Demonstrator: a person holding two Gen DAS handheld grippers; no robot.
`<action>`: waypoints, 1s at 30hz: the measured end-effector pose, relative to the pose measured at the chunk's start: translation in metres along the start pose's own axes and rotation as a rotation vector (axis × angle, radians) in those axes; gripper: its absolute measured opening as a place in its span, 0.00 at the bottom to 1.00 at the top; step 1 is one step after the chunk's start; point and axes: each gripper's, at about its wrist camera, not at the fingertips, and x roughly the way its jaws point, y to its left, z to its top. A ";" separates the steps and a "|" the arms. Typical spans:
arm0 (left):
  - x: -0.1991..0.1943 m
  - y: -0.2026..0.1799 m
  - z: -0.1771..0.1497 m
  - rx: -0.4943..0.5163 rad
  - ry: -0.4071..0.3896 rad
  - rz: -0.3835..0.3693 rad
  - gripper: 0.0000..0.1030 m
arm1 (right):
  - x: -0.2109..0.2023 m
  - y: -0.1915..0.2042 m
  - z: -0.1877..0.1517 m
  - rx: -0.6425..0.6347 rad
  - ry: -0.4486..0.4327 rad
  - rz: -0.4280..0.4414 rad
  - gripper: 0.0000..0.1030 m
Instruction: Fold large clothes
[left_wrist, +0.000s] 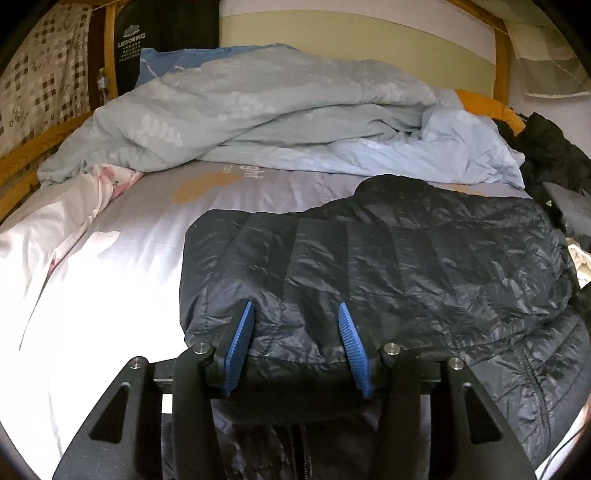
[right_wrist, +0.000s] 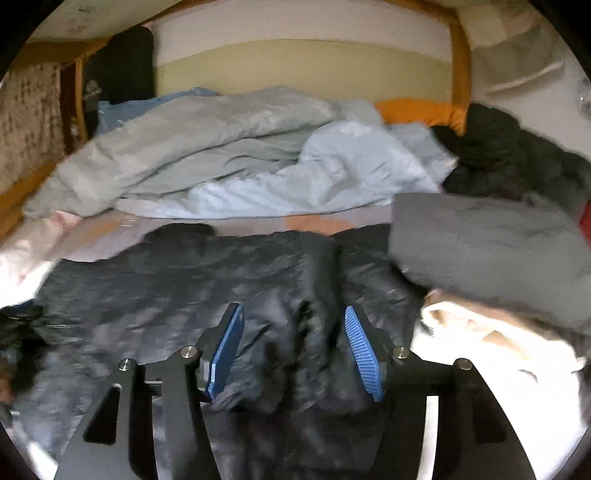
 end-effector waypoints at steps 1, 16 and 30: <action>0.000 0.000 0.000 0.002 0.001 0.003 0.46 | 0.006 0.005 -0.001 -0.008 0.081 0.098 0.58; 0.022 -0.005 -0.008 0.020 0.037 0.077 0.48 | 0.112 0.010 0.010 -0.120 0.295 -0.100 0.08; 0.032 -0.014 -0.010 0.054 0.068 0.096 0.57 | 0.084 -0.013 0.051 -0.177 0.236 -0.130 0.17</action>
